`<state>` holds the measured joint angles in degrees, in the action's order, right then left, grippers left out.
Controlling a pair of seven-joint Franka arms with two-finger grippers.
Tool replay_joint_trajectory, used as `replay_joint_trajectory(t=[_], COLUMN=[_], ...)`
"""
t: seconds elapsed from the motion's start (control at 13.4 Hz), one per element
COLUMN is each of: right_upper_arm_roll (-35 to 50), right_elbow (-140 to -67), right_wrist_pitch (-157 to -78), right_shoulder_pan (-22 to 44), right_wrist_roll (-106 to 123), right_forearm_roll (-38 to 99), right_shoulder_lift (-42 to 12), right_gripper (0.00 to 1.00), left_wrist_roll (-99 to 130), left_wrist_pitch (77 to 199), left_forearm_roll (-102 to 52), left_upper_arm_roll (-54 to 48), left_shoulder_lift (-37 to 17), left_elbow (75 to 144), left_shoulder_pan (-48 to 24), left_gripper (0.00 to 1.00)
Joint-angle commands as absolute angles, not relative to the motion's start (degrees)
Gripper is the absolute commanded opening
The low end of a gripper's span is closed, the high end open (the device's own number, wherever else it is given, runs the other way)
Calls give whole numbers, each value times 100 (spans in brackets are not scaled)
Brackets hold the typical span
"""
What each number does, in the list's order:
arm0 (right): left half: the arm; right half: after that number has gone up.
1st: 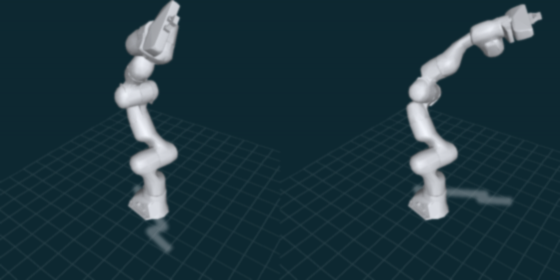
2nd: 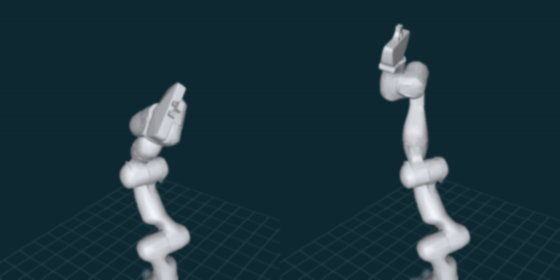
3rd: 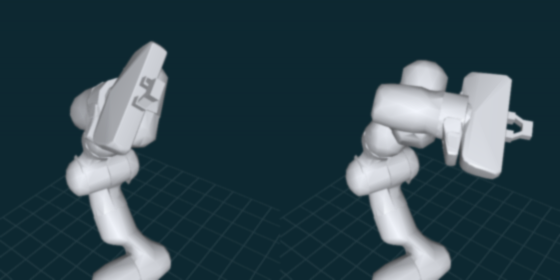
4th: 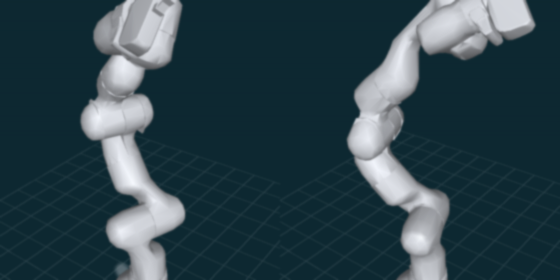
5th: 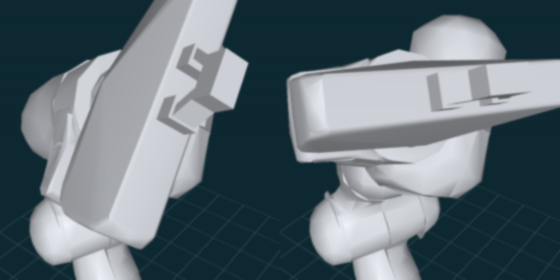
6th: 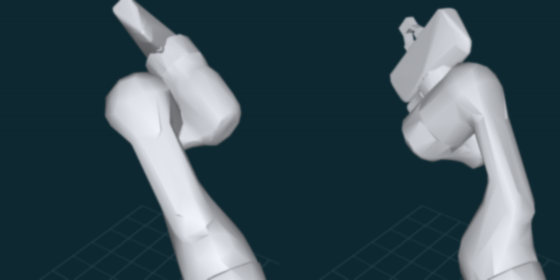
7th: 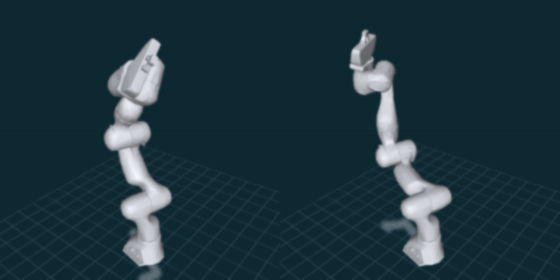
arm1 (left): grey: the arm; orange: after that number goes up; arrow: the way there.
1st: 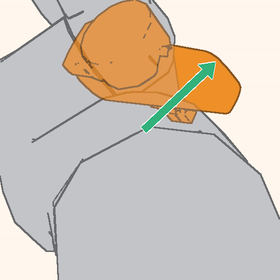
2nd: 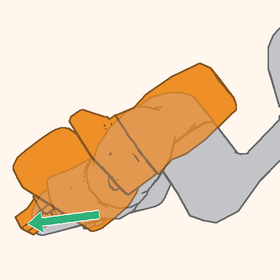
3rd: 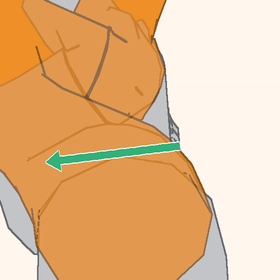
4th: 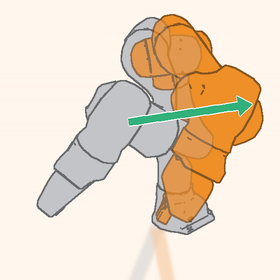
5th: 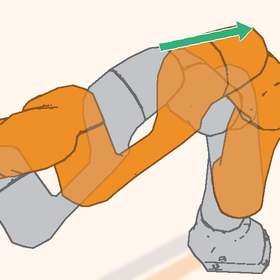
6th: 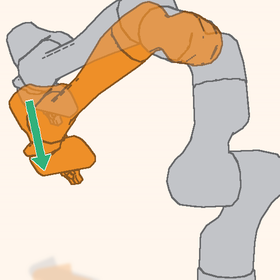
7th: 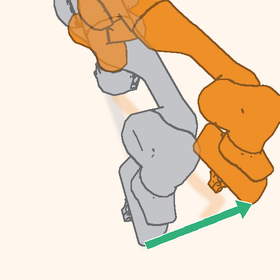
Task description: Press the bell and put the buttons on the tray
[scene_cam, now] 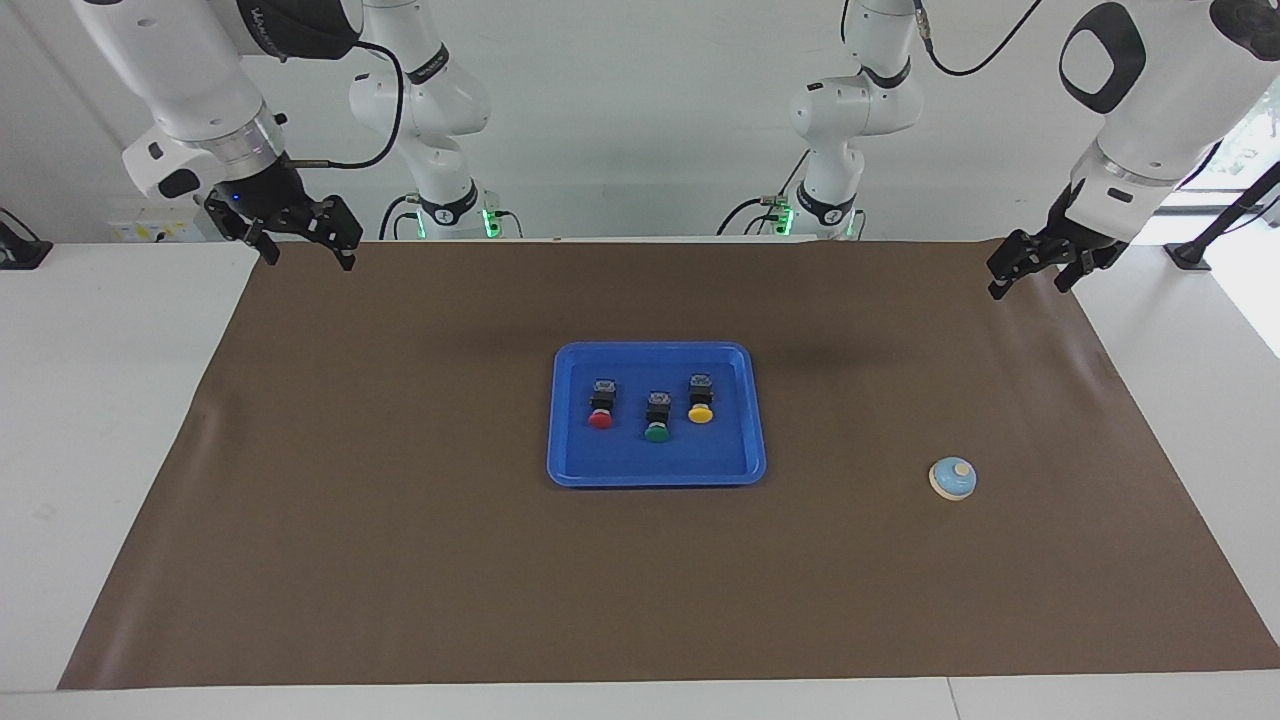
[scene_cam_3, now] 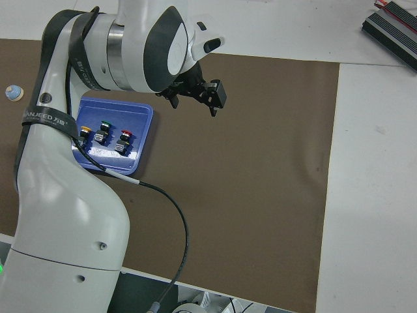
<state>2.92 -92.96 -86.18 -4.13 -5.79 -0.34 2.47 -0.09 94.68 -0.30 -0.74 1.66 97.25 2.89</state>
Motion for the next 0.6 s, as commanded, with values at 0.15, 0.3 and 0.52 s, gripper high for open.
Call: replay_joint_trajectory(t=[0.15, 0.3, 0.52], right_upper_arm_roll=[360, 360, 360], right_elbow=[-9448, -9448, -9448], right_wrist_pitch=[-8675, -8666, -8675], right_shoulder_pan=[-510, -510, -510], right_wrist_roll=[-413, -413, -413], right_forearm_roll=[-62, -62, -70], right_shoulder_lift=[378, 378, 378], right_gripper=[100, 100, 100], left_wrist_roll=[-9, -9, -26], left_wrist_pitch=[9369, 9273, 9202], left_forearm_roll=[-26, -26, -53], left_upper_arm_roll=[-88, -88, -97], left_shoulder_lift=[167, 167, 167], left_elbow=[9730, 9703, 9686], left_shoulder_pan=[246, 237, 246], left_gripper=[100, 100, 100])
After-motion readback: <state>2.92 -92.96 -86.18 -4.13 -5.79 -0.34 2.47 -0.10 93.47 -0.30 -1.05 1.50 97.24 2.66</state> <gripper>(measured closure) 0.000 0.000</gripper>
